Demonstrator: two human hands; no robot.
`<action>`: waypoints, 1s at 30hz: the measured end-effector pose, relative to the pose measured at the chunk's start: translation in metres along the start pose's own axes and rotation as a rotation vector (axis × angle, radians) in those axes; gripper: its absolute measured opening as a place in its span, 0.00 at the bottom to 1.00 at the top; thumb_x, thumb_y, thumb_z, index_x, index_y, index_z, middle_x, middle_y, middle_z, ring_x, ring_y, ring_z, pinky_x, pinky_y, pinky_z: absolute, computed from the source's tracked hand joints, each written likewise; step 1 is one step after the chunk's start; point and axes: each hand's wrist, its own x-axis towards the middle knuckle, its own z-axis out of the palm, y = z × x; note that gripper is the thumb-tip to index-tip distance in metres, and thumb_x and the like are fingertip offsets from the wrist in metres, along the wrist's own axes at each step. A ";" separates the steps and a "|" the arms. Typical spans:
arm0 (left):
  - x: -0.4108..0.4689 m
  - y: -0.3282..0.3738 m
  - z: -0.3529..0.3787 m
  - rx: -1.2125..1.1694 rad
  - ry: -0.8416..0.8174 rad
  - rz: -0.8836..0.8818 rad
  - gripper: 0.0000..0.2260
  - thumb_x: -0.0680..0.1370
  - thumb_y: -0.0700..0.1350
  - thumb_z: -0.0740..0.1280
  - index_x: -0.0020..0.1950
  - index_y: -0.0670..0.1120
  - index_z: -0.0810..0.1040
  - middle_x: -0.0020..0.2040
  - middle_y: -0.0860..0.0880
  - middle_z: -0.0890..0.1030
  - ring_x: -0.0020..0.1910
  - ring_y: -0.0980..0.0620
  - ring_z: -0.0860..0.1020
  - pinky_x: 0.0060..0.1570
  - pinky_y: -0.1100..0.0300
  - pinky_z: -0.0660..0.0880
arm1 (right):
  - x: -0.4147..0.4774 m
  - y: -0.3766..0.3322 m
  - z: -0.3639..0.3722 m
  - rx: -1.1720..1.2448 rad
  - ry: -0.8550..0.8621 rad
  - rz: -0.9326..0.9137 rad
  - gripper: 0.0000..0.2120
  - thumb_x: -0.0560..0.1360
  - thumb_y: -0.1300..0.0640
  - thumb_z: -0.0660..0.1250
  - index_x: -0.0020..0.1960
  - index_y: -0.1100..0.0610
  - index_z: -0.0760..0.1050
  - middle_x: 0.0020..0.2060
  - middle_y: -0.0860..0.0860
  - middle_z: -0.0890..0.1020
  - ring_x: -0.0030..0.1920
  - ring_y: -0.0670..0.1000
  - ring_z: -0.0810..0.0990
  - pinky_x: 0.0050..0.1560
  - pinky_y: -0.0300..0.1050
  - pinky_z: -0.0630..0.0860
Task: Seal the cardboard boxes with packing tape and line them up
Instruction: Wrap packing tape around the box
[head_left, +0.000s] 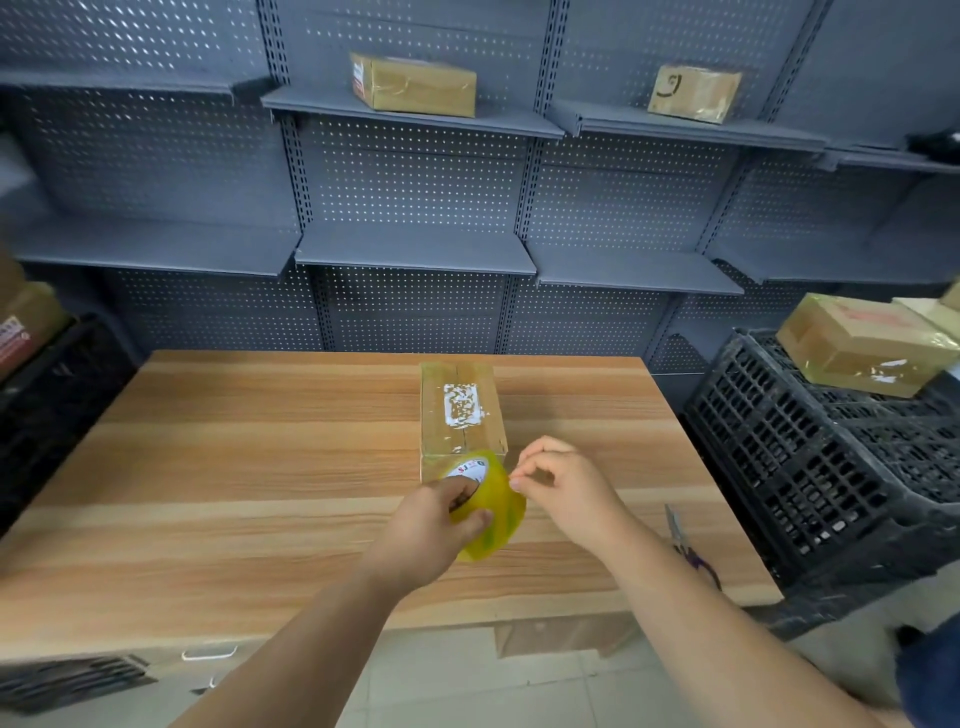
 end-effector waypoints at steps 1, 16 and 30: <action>-0.001 0.000 0.000 0.000 0.006 0.000 0.11 0.77 0.47 0.69 0.39 0.43 0.72 0.32 0.53 0.68 0.30 0.57 0.65 0.32 0.64 0.63 | 0.000 -0.002 -0.001 -0.024 0.003 -0.025 0.10 0.75 0.60 0.71 0.38 0.48 0.78 0.45 0.42 0.77 0.46 0.36 0.74 0.49 0.29 0.67; 0.028 0.024 0.029 0.081 -0.006 -0.223 0.14 0.74 0.46 0.68 0.34 0.51 0.64 0.32 0.51 0.66 0.31 0.52 0.63 0.30 0.59 0.61 | 0.049 0.036 -0.022 0.309 -0.252 0.439 0.10 0.82 0.61 0.59 0.44 0.55 0.74 0.41 0.51 0.79 0.37 0.47 0.75 0.42 0.42 0.74; 0.045 0.020 0.054 -0.002 0.048 -0.331 0.06 0.75 0.46 0.68 0.42 0.45 0.74 0.34 0.53 0.69 0.32 0.55 0.65 0.29 0.65 0.62 | 0.081 0.075 -0.031 0.174 -0.345 0.164 0.22 0.66 0.66 0.78 0.49 0.47 0.73 0.38 0.48 0.77 0.36 0.46 0.73 0.39 0.40 0.72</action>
